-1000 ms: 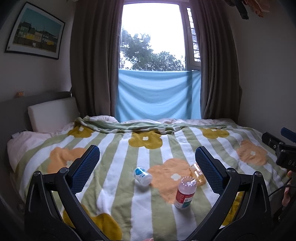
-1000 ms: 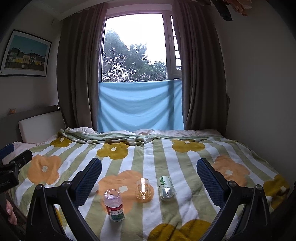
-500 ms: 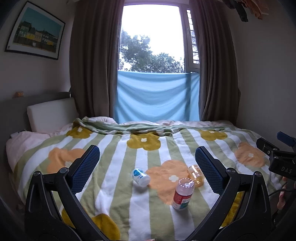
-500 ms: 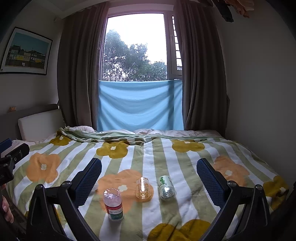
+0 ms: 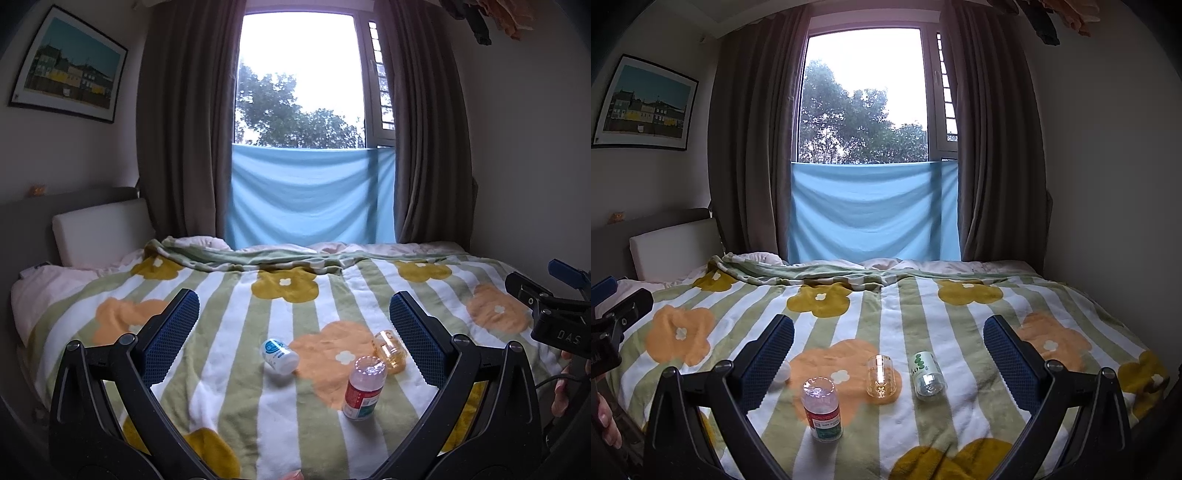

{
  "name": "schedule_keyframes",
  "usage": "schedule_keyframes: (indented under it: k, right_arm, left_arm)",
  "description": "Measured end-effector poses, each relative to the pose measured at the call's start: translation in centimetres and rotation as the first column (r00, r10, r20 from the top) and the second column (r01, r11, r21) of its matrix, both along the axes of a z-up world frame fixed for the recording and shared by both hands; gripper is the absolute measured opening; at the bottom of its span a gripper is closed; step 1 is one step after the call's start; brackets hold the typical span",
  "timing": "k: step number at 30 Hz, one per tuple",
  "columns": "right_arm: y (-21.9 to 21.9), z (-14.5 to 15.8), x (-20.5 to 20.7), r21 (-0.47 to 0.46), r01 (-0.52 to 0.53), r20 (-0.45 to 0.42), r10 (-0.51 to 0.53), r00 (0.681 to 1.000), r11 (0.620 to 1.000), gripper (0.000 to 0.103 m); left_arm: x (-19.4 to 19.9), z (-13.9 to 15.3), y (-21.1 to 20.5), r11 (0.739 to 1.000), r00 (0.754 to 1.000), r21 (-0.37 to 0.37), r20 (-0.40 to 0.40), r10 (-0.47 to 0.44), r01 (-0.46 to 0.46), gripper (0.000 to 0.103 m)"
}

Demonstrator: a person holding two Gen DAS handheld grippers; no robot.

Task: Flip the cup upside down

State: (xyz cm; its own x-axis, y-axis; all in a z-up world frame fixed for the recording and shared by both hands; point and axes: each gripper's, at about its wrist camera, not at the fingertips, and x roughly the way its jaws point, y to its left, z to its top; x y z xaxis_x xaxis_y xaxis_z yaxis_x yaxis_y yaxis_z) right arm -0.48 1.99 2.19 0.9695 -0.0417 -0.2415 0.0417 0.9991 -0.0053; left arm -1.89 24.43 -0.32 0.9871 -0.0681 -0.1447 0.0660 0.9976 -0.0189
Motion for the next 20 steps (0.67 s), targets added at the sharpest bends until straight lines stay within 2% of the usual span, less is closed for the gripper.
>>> schedule_keyframes:
  k: [13, 20]
  right_arm:
    - [0.03, -0.03, -0.05, 0.001, -0.002, 0.001, 0.002, 1.000, 1.000, 0.103]
    - [0.07, -0.02, -0.10, 0.002, -0.001, 0.001, 0.001, 1.000, 1.000, 0.103]
  left_arm:
    - [-0.08, 0.02, 0.27, 1.000, 1.000, -0.006, 0.013, -0.005, 0.005, 0.103]
    - [-0.55, -0.03, 0.36, 1.000, 0.999, 0.006, 0.047, 0.007, -0.008, 0.103]
